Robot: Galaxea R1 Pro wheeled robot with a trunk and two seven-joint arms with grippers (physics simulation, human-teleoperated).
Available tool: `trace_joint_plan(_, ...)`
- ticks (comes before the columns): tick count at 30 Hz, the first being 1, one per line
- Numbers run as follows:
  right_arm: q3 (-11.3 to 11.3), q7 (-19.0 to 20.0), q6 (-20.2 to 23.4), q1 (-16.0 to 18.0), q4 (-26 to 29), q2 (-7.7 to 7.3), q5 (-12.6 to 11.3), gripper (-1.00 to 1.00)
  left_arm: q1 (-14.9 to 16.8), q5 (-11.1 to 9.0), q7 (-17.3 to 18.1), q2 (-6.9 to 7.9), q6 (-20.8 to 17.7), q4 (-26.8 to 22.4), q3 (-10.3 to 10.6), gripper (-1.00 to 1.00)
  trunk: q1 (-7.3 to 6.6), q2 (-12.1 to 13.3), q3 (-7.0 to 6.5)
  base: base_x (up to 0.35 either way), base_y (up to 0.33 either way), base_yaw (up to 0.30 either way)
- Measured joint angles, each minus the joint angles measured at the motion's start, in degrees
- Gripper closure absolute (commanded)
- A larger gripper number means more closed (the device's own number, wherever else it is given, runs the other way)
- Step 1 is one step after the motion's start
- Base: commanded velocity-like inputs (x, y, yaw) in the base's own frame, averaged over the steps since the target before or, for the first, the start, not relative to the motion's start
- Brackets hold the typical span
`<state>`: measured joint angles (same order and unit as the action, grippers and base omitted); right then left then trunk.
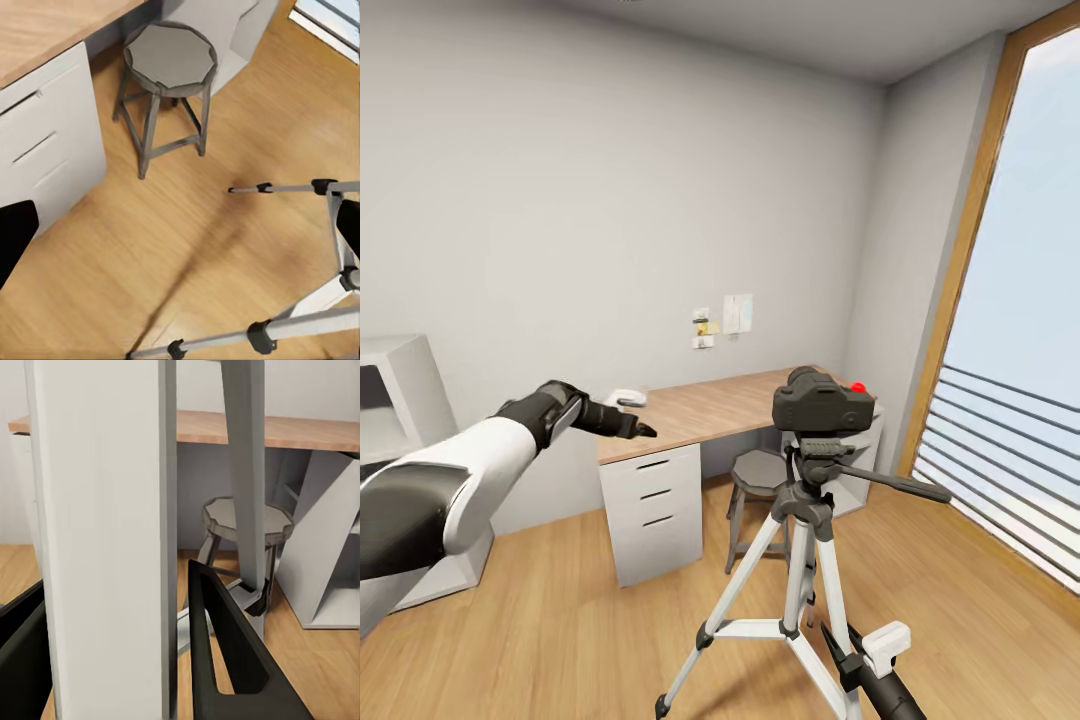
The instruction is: Attach the digital camera to the camera tripod in the bedroom.
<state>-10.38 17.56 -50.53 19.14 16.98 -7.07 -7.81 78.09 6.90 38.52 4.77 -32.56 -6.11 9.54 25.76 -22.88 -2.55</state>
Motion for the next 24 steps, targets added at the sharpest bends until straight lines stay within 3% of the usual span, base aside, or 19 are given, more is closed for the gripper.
trace_joint_plan(6,0.06,0.01,-0.01,0.00,-0.01,0.01,0.04,1.00,-2.46,0.03,-6.58,-1.85,4.37,4.61,-0.01,-1.00,0.00,0.00,0.01,0.000,0.000,0.000)
trace_joint_plan(11,0.09,0.01,-0.01,0.00,-0.02,0.01,0.07,1.00,-5.88,0.02,-17.91,-3.32,4.88,5.09,-0.16,-1.00,0.00,0.00,0.00,0.000,0.000,0.000)
trace_joint_plan(12,0.01,0.00,0.00,-0.01,0.00,0.01,0.00,1.00,-8.04,0.05,-22.79,-3.67,4.95,5.15,-0.15,-1.00,-0.01,-0.01,0.01,0.000,0.000,0.000)
trace_joint_plan(15,0.08,0.01,0.00,0.01,-0.02,0.01,0.06,1.00,-10.33,-0.01,-24.83,-3.71,4.94,5.15,-0.34,-1.00,0.00,0.00,0.00,0.000,0.000,0.000)
trace_joint_plan(17,0.09,0.02,-0.01,0.01,-0.02,0.00,0.05,1.00,-14.03,-0.01,-26.70,-3.63,4.96,5.18,-0.37,-1.00,0.00,0.01,0.01,0.000,0.000,0.000)
trace_joint_plan(24,0.12,0.02,-0.02,0.00,-0.01,0.01,0.12,1.00,-23.95,-0.01,-27.63,-1.54,4.90,5.31,-0.37,-1.00,0.00,0.00,0.02,0.000,0.000,0.000)
